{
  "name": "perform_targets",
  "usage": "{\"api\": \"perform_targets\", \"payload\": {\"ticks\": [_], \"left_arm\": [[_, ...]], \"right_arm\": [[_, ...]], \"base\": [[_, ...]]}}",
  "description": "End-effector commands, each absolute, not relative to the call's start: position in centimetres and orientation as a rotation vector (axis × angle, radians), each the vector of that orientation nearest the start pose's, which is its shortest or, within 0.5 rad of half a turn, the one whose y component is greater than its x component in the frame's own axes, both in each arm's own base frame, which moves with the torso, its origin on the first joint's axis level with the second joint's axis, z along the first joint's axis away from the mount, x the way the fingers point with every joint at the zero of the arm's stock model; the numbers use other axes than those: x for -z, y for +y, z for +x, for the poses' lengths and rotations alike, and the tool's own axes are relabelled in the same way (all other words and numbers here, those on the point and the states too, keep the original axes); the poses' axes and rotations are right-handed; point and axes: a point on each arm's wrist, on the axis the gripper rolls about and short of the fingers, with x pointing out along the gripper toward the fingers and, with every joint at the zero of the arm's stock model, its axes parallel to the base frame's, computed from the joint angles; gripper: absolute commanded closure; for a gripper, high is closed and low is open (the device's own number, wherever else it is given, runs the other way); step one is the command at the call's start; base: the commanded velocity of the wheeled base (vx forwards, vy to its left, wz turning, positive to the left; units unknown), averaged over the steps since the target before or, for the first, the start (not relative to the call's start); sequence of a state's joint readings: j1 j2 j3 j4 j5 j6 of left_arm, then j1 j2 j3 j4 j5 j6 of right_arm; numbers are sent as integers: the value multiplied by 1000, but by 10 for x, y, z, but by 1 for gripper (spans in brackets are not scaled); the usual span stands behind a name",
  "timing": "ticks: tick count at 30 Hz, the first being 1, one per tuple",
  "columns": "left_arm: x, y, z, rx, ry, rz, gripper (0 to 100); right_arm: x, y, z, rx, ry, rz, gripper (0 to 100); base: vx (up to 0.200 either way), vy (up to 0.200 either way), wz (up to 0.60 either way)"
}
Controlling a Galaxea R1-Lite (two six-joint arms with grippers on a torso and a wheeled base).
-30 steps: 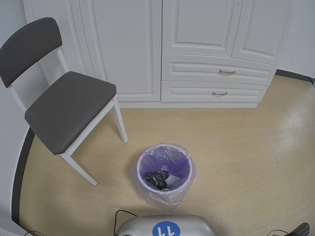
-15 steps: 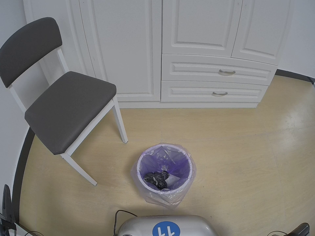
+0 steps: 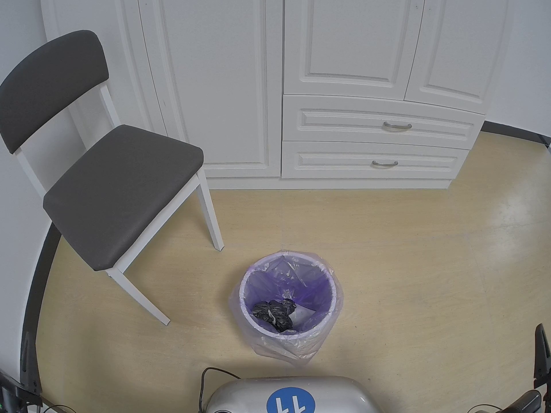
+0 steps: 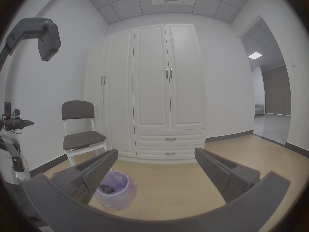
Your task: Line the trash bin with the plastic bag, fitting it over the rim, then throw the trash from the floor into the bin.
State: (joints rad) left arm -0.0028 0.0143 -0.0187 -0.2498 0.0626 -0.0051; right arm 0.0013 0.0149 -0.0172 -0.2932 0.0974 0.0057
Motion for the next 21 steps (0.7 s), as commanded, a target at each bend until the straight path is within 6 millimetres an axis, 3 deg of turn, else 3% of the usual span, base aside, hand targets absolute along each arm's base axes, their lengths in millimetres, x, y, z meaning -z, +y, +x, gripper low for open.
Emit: {"api": "perform_targets", "payload": {"ticks": [1, 21], "left_arm": [[-95, 2, -25, -61, -187, -8, 0], [-83, 2, -23, -64, -72, -7, 0]], "right_arm": [[-98, 2, -25, -99, -218, -9, 0], [-83, 2, -23, -87, -73, -54, 0]], "base": [[0, 0, 0], [0, 0, 0]]}}
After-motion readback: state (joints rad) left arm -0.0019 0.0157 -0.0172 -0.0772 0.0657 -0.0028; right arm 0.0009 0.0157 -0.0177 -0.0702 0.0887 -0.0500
